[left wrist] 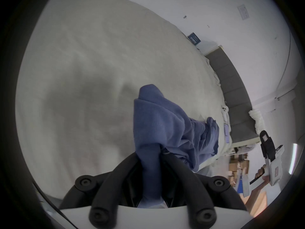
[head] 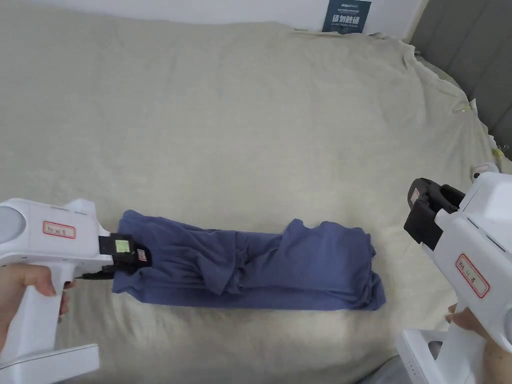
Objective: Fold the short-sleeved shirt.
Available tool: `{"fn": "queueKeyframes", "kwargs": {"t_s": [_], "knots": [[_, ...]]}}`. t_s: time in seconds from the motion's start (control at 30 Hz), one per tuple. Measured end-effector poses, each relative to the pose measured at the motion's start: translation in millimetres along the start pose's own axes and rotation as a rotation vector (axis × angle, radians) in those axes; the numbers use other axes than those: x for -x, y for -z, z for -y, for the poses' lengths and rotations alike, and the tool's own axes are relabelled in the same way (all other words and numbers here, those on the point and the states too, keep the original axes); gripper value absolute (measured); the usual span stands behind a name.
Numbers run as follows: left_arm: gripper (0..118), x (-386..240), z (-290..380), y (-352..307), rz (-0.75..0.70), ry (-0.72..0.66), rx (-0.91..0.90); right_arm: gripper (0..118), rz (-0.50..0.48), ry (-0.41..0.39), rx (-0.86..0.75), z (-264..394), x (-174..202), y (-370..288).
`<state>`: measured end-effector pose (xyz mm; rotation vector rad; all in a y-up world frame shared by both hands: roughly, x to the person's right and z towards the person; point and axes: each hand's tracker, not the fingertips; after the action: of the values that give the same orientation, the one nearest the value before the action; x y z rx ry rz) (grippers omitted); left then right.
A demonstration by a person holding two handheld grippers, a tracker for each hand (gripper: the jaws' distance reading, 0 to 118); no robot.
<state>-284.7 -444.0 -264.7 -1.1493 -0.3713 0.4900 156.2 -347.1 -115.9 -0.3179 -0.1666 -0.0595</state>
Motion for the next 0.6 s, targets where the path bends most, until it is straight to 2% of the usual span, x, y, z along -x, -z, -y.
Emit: {"fn": "queueKeyframes", "kwargs": {"t_s": [0.07,0.2,0.33,0.4,0.6], "knots": [[7,9.1,-8.5,-25.0,-0.1,0.024,-0.055,0,-0.013,0.005,-0.005,-0.3,2.4,1.1],[7,37.1,-24.5,-75.4,-0.295,-0.014,-0.14,0,-0.039,0.019,-0.013,-0.2,8.4,2.5],[7,41.0,-29.7,-115.2,-0.582,0.044,-0.231,0,-0.068,0.02,-0.017,-0.4,16.0,5.2],[7,29.4,-26.6,-122.8,-0.662,0.124,-0.25,0,-0.081,0.032,-0.021,-0.3,18.3,6.5],[7,-31.8,-4.7,-118.1,-0.54,0.292,-0.234,0,-0.108,0.037,-0.032,0.0,22.6,5.4]]}}
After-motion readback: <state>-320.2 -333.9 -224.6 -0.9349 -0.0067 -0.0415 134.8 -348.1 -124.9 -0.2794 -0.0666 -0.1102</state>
